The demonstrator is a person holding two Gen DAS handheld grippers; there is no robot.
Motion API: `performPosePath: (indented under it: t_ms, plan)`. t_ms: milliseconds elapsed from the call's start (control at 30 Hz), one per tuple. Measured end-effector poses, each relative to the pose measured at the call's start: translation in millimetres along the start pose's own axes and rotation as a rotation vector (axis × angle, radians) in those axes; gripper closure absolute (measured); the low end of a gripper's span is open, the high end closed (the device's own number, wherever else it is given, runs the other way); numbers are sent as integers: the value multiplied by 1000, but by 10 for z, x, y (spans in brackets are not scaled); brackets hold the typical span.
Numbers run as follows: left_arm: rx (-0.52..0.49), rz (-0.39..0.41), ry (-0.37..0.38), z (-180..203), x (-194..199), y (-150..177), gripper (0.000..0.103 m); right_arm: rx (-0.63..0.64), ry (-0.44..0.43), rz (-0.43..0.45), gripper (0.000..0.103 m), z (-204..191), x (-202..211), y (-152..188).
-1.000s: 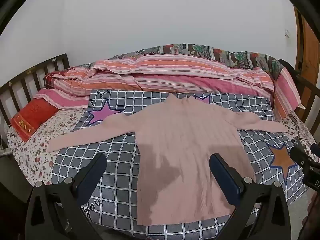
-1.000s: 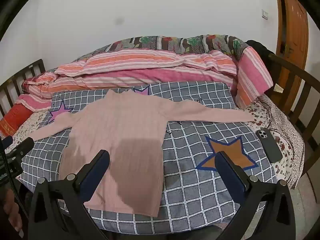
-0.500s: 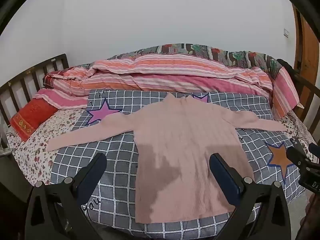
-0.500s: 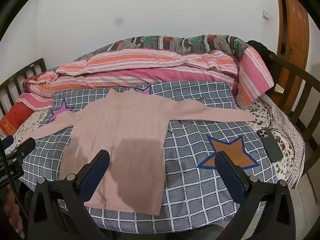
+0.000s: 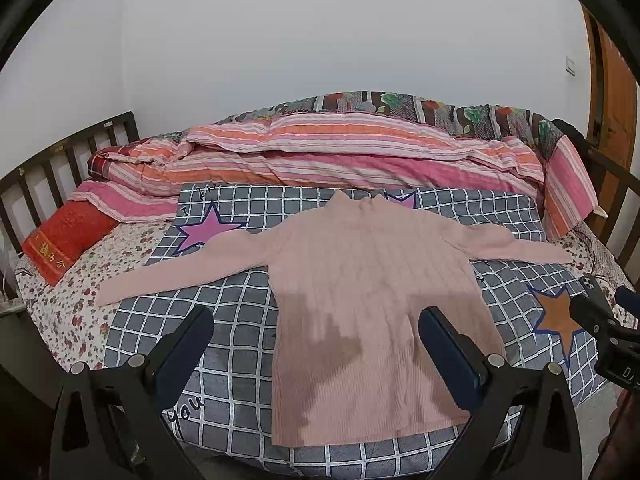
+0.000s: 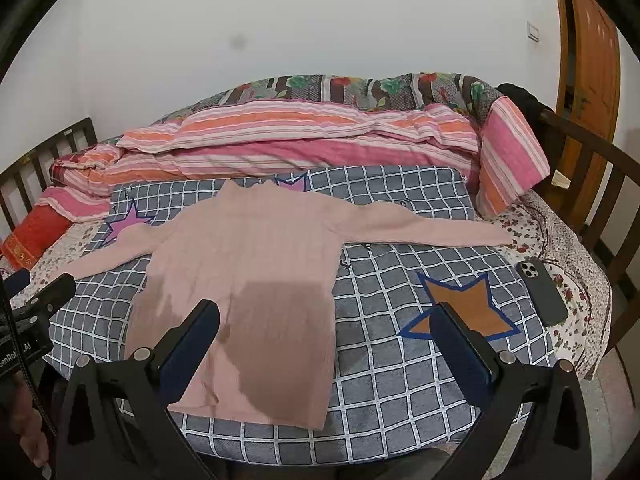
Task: Fold small clothes
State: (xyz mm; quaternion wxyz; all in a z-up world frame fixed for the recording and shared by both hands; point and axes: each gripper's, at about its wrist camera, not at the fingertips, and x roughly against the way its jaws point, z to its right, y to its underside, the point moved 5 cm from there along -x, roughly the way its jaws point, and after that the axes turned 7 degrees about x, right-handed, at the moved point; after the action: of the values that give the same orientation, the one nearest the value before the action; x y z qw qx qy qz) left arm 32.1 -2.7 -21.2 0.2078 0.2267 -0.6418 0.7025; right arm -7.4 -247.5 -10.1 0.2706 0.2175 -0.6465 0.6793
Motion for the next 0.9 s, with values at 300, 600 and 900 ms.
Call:
performPosePath:
  t_ms: [300,600,900]
  plan:
    - [7,0,-2,-26,55,-27,0,9,-14,6,0,-49,35,-4]
    - [10,6,-3,-48,65,-7,0,13,-21,0,0,-70,0,-19]
    - [10,6,1,-24,47,-41,0,15,-23,-3,0,-82,-43,-28]
